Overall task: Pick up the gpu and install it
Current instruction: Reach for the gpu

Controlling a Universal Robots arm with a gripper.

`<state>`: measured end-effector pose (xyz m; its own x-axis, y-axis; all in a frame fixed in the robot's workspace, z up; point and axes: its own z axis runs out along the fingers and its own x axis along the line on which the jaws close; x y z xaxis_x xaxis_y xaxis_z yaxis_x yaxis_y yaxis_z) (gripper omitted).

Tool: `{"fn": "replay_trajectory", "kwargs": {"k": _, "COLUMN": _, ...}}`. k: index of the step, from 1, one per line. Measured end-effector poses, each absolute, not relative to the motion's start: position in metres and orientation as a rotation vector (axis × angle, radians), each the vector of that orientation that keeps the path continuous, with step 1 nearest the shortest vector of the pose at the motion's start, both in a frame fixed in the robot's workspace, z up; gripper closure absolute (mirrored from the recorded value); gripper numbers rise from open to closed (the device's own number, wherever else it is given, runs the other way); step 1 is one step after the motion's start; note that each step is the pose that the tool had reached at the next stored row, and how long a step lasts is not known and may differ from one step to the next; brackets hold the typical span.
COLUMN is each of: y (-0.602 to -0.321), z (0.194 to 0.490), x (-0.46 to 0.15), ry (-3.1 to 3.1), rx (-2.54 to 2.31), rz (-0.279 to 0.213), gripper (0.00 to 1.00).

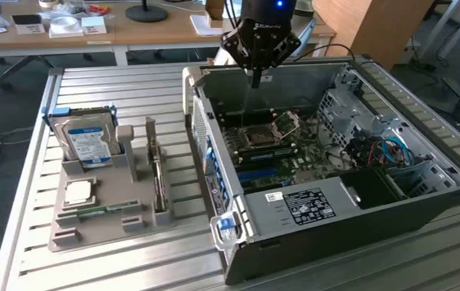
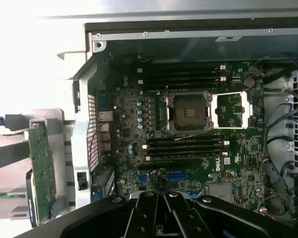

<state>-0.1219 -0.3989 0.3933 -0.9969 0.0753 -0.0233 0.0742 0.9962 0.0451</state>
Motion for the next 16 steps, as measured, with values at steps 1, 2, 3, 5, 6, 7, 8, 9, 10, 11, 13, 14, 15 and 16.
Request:
{"fn": "replay_trajectory", "kwargs": {"k": 1, "y": -0.3988, "z": 0.3933, "x": -0.1219, "ry": 3.114, "rx": 0.117, "rz": 0.069, "gripper": 0.89}}
{"fn": "replay_trajectory", "kwargs": {"k": 2, "y": -0.3989, "z": 0.3933, "x": -0.1219, "ry": 3.114, "rx": 0.117, "rz": 0.069, "gripper": 0.89}}
{"fn": "replay_trajectory", "kwargs": {"k": 3, "y": -0.3988, "z": 0.3933, "x": -0.1219, "ry": 3.114, "rx": 0.117, "rz": 0.069, "gripper": 0.89}}
{"fn": "replay_trajectory", "kwargs": {"k": 5, "y": -0.3989, "z": 0.3933, "x": -0.1219, "ry": 3.114, "rx": 0.117, "rz": 0.069, "gripper": 0.89}}
{"fn": "replay_trajectory", "kwargs": {"k": 6, "y": -0.3988, "z": 0.3933, "x": -0.1219, "ry": 3.114, "rx": 0.117, "rz": 0.069, "gripper": 0.89}}
{"fn": "replay_trajectory", "kwargs": {"k": 7, "y": -0.3988, "z": 0.3932, "x": -0.1222, "ry": 3.114, "rx": 0.117, "rz": 0.069, "gripper": 0.89}}
{"fn": "replay_trajectory", "kwargs": {"k": 8, "y": -0.3988, "z": 0.3932, "x": -0.1227, "ry": 3.114, "rx": 0.117, "rz": 0.069, "gripper": 0.89}}
{"fn": "replay_trajectory", "kwargs": {"k": 9, "y": -0.3988, "z": 0.3932, "x": -0.1233, "ry": 3.114, "rx": 0.117, "rz": 0.069, "gripper": 0.89}}
{"fn": "replay_trajectory", "kwargs": {"k": 10, "y": -0.3989, "z": 0.3933, "x": -0.124, "ry": 3.114, "rx": 0.117, "rz": 0.069, "gripper": 0.89}}
{"fn": "replay_trajectory", "kwargs": {"k": 11, "y": -0.3988, "z": 0.3933, "x": -0.1248, "ry": 3.114, "rx": 0.117, "rz": 0.069, "gripper": 0.89}}
{"fn": "replay_trajectory", "kwargs": {"k": 13, "y": -0.3989, "z": 0.3933, "x": -0.1267, "ry": 3.114, "rx": 0.117, "rz": 0.069, "gripper": 0.89}}
{"fn": "replay_trajectory", "kwargs": {"k": 14, "y": -0.3988, "z": 0.3932, "x": -0.1275, "ry": 3.114, "rx": 0.117, "rz": 0.069, "gripper": 0.89}}
{"fn": "replay_trajectory", "kwargs": {"k": 15, "y": -0.3988, "z": 0.3932, "x": -0.1284, "ry": 3.114, "rx": 0.117, "rz": 0.069, "gripper": 0.89}}
{"fn": "replay_trajectory", "kwargs": {"k": 16, "y": -0.3988, "z": 0.3933, "x": -0.1292, "ry": 3.114, "rx": 0.117, "rz": 0.069, "gripper": 0.89}}
